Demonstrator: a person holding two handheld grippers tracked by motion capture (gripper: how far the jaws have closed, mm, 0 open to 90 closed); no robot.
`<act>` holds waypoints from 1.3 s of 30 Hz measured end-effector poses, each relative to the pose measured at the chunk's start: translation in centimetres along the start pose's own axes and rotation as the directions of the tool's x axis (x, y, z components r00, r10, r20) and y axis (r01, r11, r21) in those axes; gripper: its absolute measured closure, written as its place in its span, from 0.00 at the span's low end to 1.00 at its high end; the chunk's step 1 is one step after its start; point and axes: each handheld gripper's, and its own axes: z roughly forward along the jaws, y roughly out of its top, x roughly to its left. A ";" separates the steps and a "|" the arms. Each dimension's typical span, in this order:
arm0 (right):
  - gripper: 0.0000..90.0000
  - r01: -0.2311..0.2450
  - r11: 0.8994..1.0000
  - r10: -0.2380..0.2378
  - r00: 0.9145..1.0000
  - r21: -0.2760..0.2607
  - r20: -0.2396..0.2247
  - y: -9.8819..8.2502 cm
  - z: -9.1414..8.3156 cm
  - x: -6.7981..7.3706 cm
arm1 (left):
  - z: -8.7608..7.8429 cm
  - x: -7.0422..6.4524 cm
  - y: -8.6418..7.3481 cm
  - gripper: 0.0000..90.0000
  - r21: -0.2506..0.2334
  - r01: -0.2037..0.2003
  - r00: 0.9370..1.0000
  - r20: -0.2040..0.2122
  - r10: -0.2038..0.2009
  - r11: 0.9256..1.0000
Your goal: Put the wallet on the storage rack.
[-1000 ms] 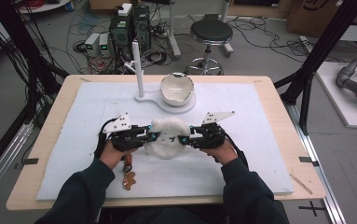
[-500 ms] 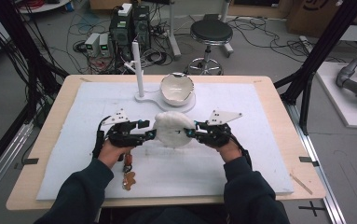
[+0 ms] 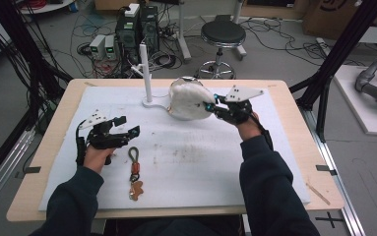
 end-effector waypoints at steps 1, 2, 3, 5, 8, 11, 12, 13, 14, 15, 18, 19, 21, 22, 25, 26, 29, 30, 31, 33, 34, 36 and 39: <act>0.87 0.018 1.000 -0.018 1.000 0.005 0.019 0.4 0.2 -0.5 | 0.0 0.0 0.0 0.21 -0.004 0.003 1.000 -0.001 -0.003 1.000; 0.87 0.031 0.999 -0.032 0.999 0.012 0.035 0.8 0.5 -1.0 | 0.0 0.0 0.0 0.21 -0.005 0.004 1.000 0.000 -0.004 1.000; 0.87 0.060 0.998 -0.062 0.996 0.033 0.067 1.5 1.0 -1.8 | 0.0 0.0 0.0 0.21 -0.002 0.004 1.000 0.001 -0.004 1.000; 0.87 0.065 0.997 -0.068 0.995 0.042 0.073 1.8 1.3 -2.2 | 0.1 0.0 -0.1 0.21 0.001 0.002 1.000 0.006 -0.002 1.000; 0.87 0.092 0.994 -0.097 0.990 0.051 0.101 2.5 2.2 -3.0 | 0.1 0.0 -0.1 0.22 0.000 0.011 1.000 0.010 -0.011 1.000; 0.87 0.146 0.985 -0.157 0.980 0.093 0.121 3.1 3.7 -3.8 | 0.1 0.0 -0.1 0.21 -0.005 0.020 1.000 0.017 -0.020 1.000; 0.87 0.146 0.985 -0.157 0.980 0.093 0.121 3.1 3.7 -3.8 | 0.1 0.0 -0.1 0.21 -0.006 0.020 1.000 0.020 -0.020 1.000; 0.87 0.156 0.983 -0.168 0.978 0.099 0.121 3.2 4.2 -3.9 | 0.2 -0.1 -0.1 0.22 -0.006 0.026 0.999 0.022 -0.025 1.000; 0.87 0.155 0.982 -0.167 0.978 0.107 0.121 3.2 4.7 -3.9 | 0.2 0.0 -0.1 0.21 -0.005 0.025 0.999 0.022 -0.025 1.000; 0.87 0.171 0.978 -0.186 0.975 0.123 0.121 3.1 5.1 -4.1 | 0.2 0.0 -0.1 0.22 -0.005 0.025 0.999 0.021 -0.025 1.000; 0.87 0.186 0.968 -0.208 0.970 0.167 0.124 2.7 6.4 -4.2 | 0.0 0.0 -0.1 0.22 -0.006 0.032 0.999 0.018 -0.032 0.999; 0.87 0.186 0.967 -0.209 0.971 0.176 0.120 2.5 6.7 -4.2 | 0.0 0.1 -0.2 0.21 -0.007 0.033 0.999 0.018 -0.033 0.999; 0.87 0.189 0.965 -0.212 0.970 0.180 0.120 2.3 7.3 -4.3 | 0.0 0.1 -0.2 0.22 -0.006 0.037 0.999 0.018 -0.036 0.999; 0.87 0.185 0.965 -0.208 0.971 0.184 0.118 2.1 7.8 -4.1 | 0.0 0.1 -0.2 0.22 -0.006 0.038 0.999 0.018 -0.038 0.999; 0.87 0.197 0.960 -0.221 0.969 0.200 0.106 1.9 8.5 -3.9 | 0.0 0.1 -0.3 0.22 -0.006 0.039 0.999 0.018 -0.039 0.999; 0.87 0.201 0.956 -0.225 0.970 0.216 0.095 1.6 9.1 -3.7 | 0.0 0.1 -0.3 0.22 -0.005 0.037 0.999 0.018 -0.037 0.999; 0.87 0.213 0.948 -0.240 0.967 0.235 0.089 1.2 9.8 -3.5 | -0.1 0.1 -0.3 0.22 -0.005 0.039 0.999 0.016 -0.039 0.999; 0.87 0.213 0.948 -0.240 0.967 0.235 0.089 1.2 9.8 -3.5 | -0.1 0.1 -0.3 0.22 -0.005 0.040 0.999 0.016 -0.040 0.999; 0.87 0.217 0.946 -0.242 0.967 0.242 0.081 0.9 10.1 -3.6 | -0.1 0.0 -0.3 0.22 -0.006 0.041 0.999 0.016 -0.041 0.999; 0.87 0.213 0.945 -0.239 0.968 0.250 0.078 0.5 10.3 -3.8 | -0.1 0.0 -0.4 0.22 -0.005 0.043 0.999 0.017 -0.043 0.999; 0.86 0.210 0.942 -0.236 0.969 0.263 0.072 0.3 10.4 -3.9 | -0.1 0.0 -0.4 0.22 -0.004 0.044 0.999 0.017 -0.044 0.999; 0.85 0.205 0.938 -0.232 0.970 0.279 0.068 0.1 10.6 -3.9 | -0.1 0.0 -0.4 0.22 -0.002 0.043 0.999 0.017 -0.043 0.999; 0.62 0.142 0.945 -0.180 0.978 0.296 0.108 -0.1 10.8 -3.9 | -0.2 0.1 -0.4 0.22 -0.003 0.045 0.999 0.014 -0.044 0.999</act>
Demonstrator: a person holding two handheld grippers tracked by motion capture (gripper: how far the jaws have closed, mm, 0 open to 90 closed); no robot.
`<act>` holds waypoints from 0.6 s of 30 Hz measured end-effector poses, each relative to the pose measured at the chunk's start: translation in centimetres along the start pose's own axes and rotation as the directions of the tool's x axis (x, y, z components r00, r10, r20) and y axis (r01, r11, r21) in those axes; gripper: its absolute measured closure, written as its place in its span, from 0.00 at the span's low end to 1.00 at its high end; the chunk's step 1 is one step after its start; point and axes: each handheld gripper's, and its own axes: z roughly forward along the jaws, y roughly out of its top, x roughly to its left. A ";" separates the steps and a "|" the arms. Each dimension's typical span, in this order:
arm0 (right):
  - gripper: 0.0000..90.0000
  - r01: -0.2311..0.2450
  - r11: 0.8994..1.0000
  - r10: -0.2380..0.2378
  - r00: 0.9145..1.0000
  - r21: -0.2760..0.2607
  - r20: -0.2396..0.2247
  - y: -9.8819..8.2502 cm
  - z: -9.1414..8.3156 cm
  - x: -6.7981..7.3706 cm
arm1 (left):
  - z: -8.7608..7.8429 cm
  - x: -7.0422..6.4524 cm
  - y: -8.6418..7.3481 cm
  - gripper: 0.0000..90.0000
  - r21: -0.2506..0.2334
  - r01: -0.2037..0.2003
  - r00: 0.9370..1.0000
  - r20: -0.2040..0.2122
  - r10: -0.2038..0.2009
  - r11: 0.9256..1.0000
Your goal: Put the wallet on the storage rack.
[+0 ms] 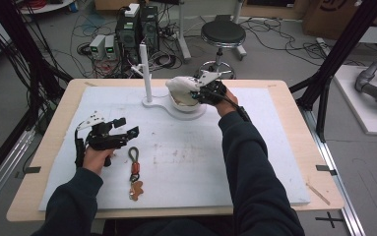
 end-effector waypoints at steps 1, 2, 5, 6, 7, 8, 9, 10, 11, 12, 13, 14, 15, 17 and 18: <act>0.58 -0.069 0.997 0.069 0.998 -0.029 -0.001 0.0 -0.5 -0.3 | 0.0 0.0 0.0 0.22 0.000 0.000 1.000 0.000 0.000 1.000; 0.58 -0.069 0.997 0.069 0.998 -0.029 -0.001 0.0 -0.5 -0.3 | 0.0 0.0 0.0 0.22 -0.001 0.002 1.000 -0.001 -0.002 1.000; 0.55 -0.134 0.988 0.133 0.991 -0.075 -0.010 -0.1 -1.6 -0.6 | -0.1 0.0 0.0 0.22 -0.006 0.007 1.000 -0.001 -0.007 1.000; 0.59 -0.148 0.985 0.147 0.989 -0.092 -0.016 0.0 -2.0 -0.7 | -0.1 0.0 0.1 0.22 -0.008 0.009 1.000 0.001 -0.009 1.000; 0.66 -0.143 0.983 0.142 0.990 -0.118 -0.017 0.0 -2.6 -0.8 | -0.1 0.0 0.1 0.22 -0.007 0.010 1.000 0.001 -0.010 1.000; 0.73 -0.144 0.980 0.143 0.990 -0.135 -0.021 0.1 -3.0 -0.8 | -0.1 0.0 0.0 0.22 -0.008 0.012 1.000 0.003 -0.012 1.000; 0.80 -0.142 0.978 0.138 0.990 -0.150 -0.032 0.1 -3.3 -0.8 | 0.0 0.0 0.0 0.22 -0.008 0.015 1.000 0.003 -0.015 1.000; 0.82 -0.130 0.980 0.126 0.992 -0.150 -0.031 0.2 -3.5 -0.8 | 0.0 0.0 0.0 0.22 -0.008 0.013 1.000 0.004 -0.013 1.000; 0.88 -0.122 0.983 0.118 0.992 -0.137 -0.033 0.2 -3.5 -0.7 | 0.0 0.0 0.0 0.22 -0.008 0.015 1.000 0.005 -0.015 1.000; 0.88 -0.114 0.986 0.110 0.993 -0.121 -0.034 0.1 -3.3 -0.7 | 0.0 0.0 0.0 0.22 -0.008 0.015 1.000 0.005 -0.015 1.000; 0.92 -0.111 0.989 0.107 0.993 -0.099 -0.042 -0.1 -3.1 -0.6 | 0.0 0.0 0.0 0.22 -0.008 0.014 1.000 0.004 -0.014 1.000; 0.93 -0.104 0.991 0.101 0.994 -0.081 -0.045 -0.2 -2.9 -0.6 | 0.0 0.0 0.0 0.22 -0.009 0.016 1.000 0.003 -0.016 1.000; 0.95 -0.113 0.992 0.111 0.993 -0.057 -0.041 -0.4 -2.5 -0.6 | 0.0 0.0 0.0 0.22 -0.010 0.018 1.000 0.002 -0.018 1.000; 0.96 -0.123 0.992 0.122 0.992 -0.030 -0.028 -0.7 -2.0 -0.7 | 0.0 0.0 0.0 0.22 -0.008 0.018 1.000 0.003 -0.018 1.000; 0.97 -0.125 0.992 0.124 0.992 -0.013 -0.028 -0.9 -1.7 -0.7 | 0.0 0.0 0.0 0.22 -0.008 0.019 1.000 0.005 -0.019 1.000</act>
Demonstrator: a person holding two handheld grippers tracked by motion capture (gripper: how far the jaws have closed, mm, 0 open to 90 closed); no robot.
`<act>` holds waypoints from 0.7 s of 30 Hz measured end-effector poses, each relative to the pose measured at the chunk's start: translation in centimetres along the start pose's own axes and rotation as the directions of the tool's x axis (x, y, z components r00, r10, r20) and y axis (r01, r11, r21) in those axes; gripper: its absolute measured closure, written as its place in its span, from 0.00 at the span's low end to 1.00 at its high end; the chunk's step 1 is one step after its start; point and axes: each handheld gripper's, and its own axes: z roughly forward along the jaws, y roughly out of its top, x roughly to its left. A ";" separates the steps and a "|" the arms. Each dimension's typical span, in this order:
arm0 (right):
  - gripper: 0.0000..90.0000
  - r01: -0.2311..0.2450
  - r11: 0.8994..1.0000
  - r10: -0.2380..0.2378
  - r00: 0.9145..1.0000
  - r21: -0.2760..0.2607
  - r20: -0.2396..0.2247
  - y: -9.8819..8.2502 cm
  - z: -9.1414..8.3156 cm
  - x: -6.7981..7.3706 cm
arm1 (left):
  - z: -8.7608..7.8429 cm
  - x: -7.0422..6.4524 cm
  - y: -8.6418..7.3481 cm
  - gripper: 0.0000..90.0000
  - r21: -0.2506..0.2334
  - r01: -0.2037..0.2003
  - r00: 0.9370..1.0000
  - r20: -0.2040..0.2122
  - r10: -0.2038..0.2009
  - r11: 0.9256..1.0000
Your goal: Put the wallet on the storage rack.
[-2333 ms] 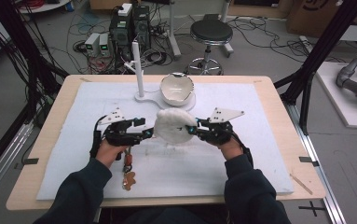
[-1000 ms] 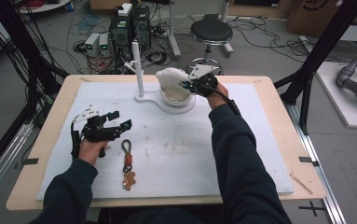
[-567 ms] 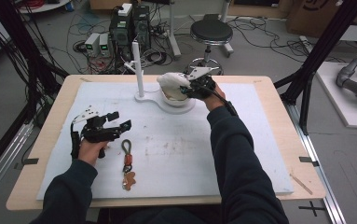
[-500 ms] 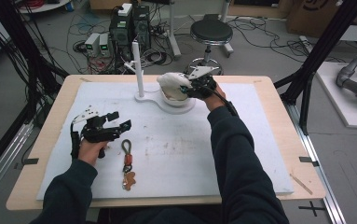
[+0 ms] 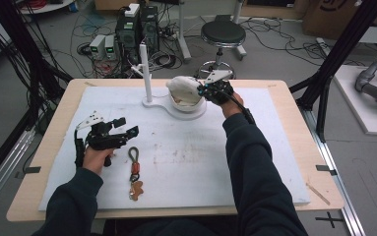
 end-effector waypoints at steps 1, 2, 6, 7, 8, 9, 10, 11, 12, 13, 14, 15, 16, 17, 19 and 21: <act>0.97 0.000 1.000 0.000 1.000 0.000 0.000 0.0 0.0 0.0 | 0.0 0.0 0.0 0.22 0.000 0.000 1.000 -0.001 0.000 1.000; 0.98 -0.002 1.000 0.002 1.000 0.027 0.003 -0.2 0.5 0.1 | 0.0 0.0 0.0 0.22 0.003 -0.002 1.000 0.000 0.002 1.000; 0.98 -0.016 0.999 0.015 1.000 0.049 0.014 -0.3 1.1 0.3 | 0.1 0.0 0.0 0.22 0.009 -0.004 1.000 0.002 0.004 1.000; 0.93 -0.038 0.998 0.036 0.998 0.043 0.042 -0.1 0.9 0.2 | 0.0 0.0 0.0 0.22 0.008 -0.002 1.000 0.002 0.002 1.000; 0.93 -0.038 0.998 0.036 0.998 0.043 0.042 -0.1 0.9 0.2 | 0.0 0.0 0.0 0.22 0.007 -0.001 1.000 -0.001 0.001 1.000; 0.91 -0.052 0.998 0.050 0.998 0.042 0.042 0.0 0.7 0.2 | 0.0 0.0 -0.1 0.22 0.006 -0.002 1.000 0.000 0.002 1.000; 0.86 -0.061 0.997 0.060 0.998 0.040 0.031 -0.1 0.4 0.1 | 0.0 0.0 -0.1 0.22 0.008 -0.001 1.000 0.001 0.001 1.000; 0.81 -0.074 0.996 0.073 0.997 0.043 0.023 -0.1 0.0 0.0 | 0.0 0.0 -0.1 0.22 0.006 0.001 1.000 0.000 -0.001 1.000; 0.73 -0.099 0.994 0.099 0.995 0.044 0.015 -0.2 -0.4 -0.1 | 0.0 0.0 -0.1 0.22 0.003 -0.001 1.000 -0.003 0.001 1.000; 0.61 -0.172 0.984 0.172 0.985 0.039 0.006 -0.5 -1.3 -0.5 | -0.1 0.0 -0.1 0.22 0.003 -0.003 1.000 -0.004 0.003 1.000; 0.61 -0.172 0.984 0.172 0.985 0.039 0.006 -0.5 -1.3 -0.5 | -0.1 0.0 0.0 0.22 0.003 -0.005 1.000 -0.005 0.005 1.000; 0.58 -0.199 0.980 0.199 0.980 0.021 0.004 -0.8 -1.9 -0.6 | -0.2 0.0 0.0 0.22 -0.002 -0.004 1.000 -0.010 0.004 1.000; 0.52 -0.206 0.978 0.207 0.978 -0.035 0.037 -1.7 -3.2 -0.5 | -0.2 0.0 0.0 0.22 -0.006 -0.005 1.000 -0.015 0.005 1.000; 0.52 -0.206 0.978 0.207 0.978 -0.035 0.037 -1.7 -3.2 -0.5 | -0.3 0.0 0.0 0.22 -0.013 -0.004 1.000 -0.022 0.004 1.000; 0.43 -0.261 0.965 0.261 0.965 0.000 0.005 -2.5 -4.2 -0.9 | -0.3 0.0 0.0 0.21 -0.012 -0.008 0.999 -0.032 0.007 1.000; 0.39 -0.319 0.946 0.321 0.947 0.057 -0.026 -3.3 -5.2 -1.3 | -0.4 0.0 0.1 0.20 -0.005 -0.017 0.998 -0.054 0.017 1.000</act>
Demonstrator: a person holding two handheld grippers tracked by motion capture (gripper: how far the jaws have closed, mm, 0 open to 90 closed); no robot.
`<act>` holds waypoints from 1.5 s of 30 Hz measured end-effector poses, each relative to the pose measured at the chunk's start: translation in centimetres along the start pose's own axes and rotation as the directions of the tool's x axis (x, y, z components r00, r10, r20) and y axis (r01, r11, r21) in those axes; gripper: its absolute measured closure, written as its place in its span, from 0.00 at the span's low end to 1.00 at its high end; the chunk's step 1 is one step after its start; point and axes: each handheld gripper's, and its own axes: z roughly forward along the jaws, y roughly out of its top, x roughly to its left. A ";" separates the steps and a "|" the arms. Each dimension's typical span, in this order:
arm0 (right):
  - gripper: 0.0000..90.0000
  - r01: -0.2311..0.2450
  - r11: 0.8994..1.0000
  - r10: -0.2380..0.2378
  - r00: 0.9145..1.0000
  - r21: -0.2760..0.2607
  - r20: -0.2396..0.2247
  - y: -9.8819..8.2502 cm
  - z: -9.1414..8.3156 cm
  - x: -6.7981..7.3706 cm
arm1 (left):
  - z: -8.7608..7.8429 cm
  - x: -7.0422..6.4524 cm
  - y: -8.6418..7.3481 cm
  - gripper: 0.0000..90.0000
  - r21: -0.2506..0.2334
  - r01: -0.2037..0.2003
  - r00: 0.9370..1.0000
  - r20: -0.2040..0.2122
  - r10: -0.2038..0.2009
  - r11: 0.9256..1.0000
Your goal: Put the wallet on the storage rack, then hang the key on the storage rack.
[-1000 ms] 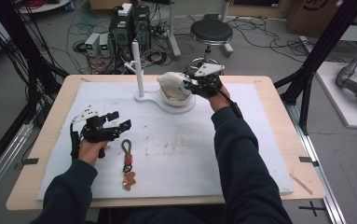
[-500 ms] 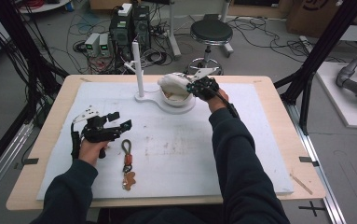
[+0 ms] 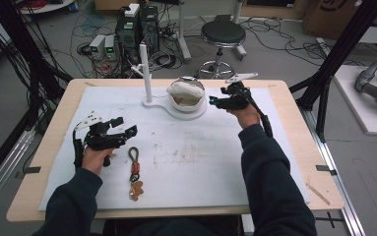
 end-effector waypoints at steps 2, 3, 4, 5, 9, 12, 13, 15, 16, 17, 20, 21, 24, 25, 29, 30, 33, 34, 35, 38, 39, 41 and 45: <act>0.35 -0.010 1.000 0.010 1.000 -0.023 0.002 -1.2 -1.4 0.1 | 0.0 0.0 0.0 0.20 0.012 -0.009 1.000 -0.004 0.009 1.000; 0.33 -0.009 1.000 0.009 1.000 -0.022 -0.001 -1.6 -1.8 0.2 | -0.1 -0.1 -0.1 0.20 0.016 -0.006 1.000 0.002 0.006 1.000; 0.32 -0.012 1.000 0.011 1.000 0.007 0.011 -2.1 -2.3 0.3 | -0.2 -0.1 -0.1 0.20 0.018 -0.007 1.000 0.003 0.007 1.000; 0.32 -0.003 1.000 0.003 1.000 -0.008 0.022 -2.7 -2.7 0.5 | -0.3 -0.1 -0.1 0.20 0.016 -0.008 1.000 0.003 0.008 1.000; 0.29 0.001 0.998 0.001 0.999 -0.055 0.041 -5.6 -4.3 1.2 | -0.7 0.1 -0.2 0.20 0.001 -0.005 1.000 -0.013 0.005 1.000; 0.27 -0.021 0.996 0.024 0.999 -0.089 0.036 -7.8 -5.1 1.5 | -0.7 0.3 -0.2 0.20 0.008 0.006 1.000 -0.018 -0.006 1.000; 0.26 -0.034 0.995 0.038 0.999 -0.096 0.037 -8.5 -5.4 1.5 | -0.7 0.2 -0.3 0.20 0.008 0.010 1.000 -0.020 -0.010 1.000; 0.25 -0.041 0.993 0.047 0.998 -0.110 0.050 -9.9 -5.9 1.5 | -0.5 0.2 -0.3 0.20 0.012 0.008 1.000 -0.021 -0.008 1.000; 0.25 -0.049 0.993 0.055 0.997 -0.112 0.055 -10.5 -6.1 1.6 | -0.5 0.2 -0.3 0.20 0.014 0.004 1.000 -0.022 -0.004 1.000; 0.25 -0.056 0.992 0.062 0.997 -0.111 0.055 -11.2 -6.2 1.5 | -0.3 0.2 -0.3 0.20 0.014 0.004 1.000 -0.024 -0.003 1.000; 0.25 -0.068 0.992 0.074 0.996 -0.105 0.058 -12.3 -6.8 1.4 | 0.1 0.0 -0.2 0.20 0.020 0.000 1.000 -0.029 0.000 1.000; 0.25 -0.067 0.991 0.074 0.995 -0.112 0.059 -12.5 -7.0 1.3 | 0.2 0.0 -0.2 0.20 0.024 -0.005 1.000 -0.029 0.006 1.000; 0.25 -0.079 0.989 0.088 0.994 -0.122 0.072 -12.8 -7.4 1.2 | 0.3 0.0 -0.1 0.20 0.020 -0.006 1.000 -0.030 0.007 1.000; 0.24 -0.080 0.989 0.090 0.993 -0.127 0.073 -12.8 -7.4 1.0 | 0.3 0.0 -0.1 0.20 0.020 -0.006 1.000 -0.030 0.007 1.000; 0.24 -0.091 0.988 0.103 0.991 -0.128 0.085 -12.9 -7.5 1.0 | 0.1 0.2 -0.1 0.20 0.023 -0.001 0.999 -0.032 0.002 1.000; 0.24 -0.090 0.988 0.102 0.991 -0.128 0.089 -12.9 -7.5 1.0 | 0.1 0.2 -0.1 0.20 0.023 0.003 0.999 -0.034 -0.002 1.000; 0.24 -0.091 0.988 0.103 0.990 -0.126 0.095 -13.0 -7.6 0.9 | 0.1 0.1 -0.1 0.20 0.050 0.002 0.999 -0.033 -0.001 0.999; 0.24 -0.091 0.988 0.104 0.990 -0.127 0.097 -13.1 -7.6 0.9 | 0.1 0.0 -0.1 0.22 0.063 -0.002 1.000 -0.030 0.004 0.998; 0.24 -0.094 0.988 0.107 0.990 -0.126 0.097 -13.1 -7.6 0.9 | 0.1 -0.2 -0.2 0.24 0.079 -0.002 0.999 -0.033 0.005 0.997; 0.25 -0.100 0.987 0.112 0.989 -0.126 0.093 -13.2 -7.6 0.8 | 0.4 -0.3 -0.5 0.26 0.156 -0.009 0.998 -0.054 0.018 0.988; 0.25 -0.095 0.987 0.108 0.990 -0.129 0.092 -13.2 -7.6 0.8 | 0.5 -0.3 -0.7 0.26 0.178 -0.006 0.997 -0.070 0.018 0.984; 0.25 -0.092 0.988 0.103 0.991 -0.127 0.085 -13.2 -7.4 0.8 | 0.4 -0.2 -1.0 0.26 0.206 0.014 0.996 -0.091 0.005 0.978; 0.25 -0.098 0.987 0.107 0.992 -0.128 0.067 -13.2 -7.2 0.8 | -0.4 0.2 -1.3 0.40 0.248 0.047 0.995 -0.101 -0.022 0.968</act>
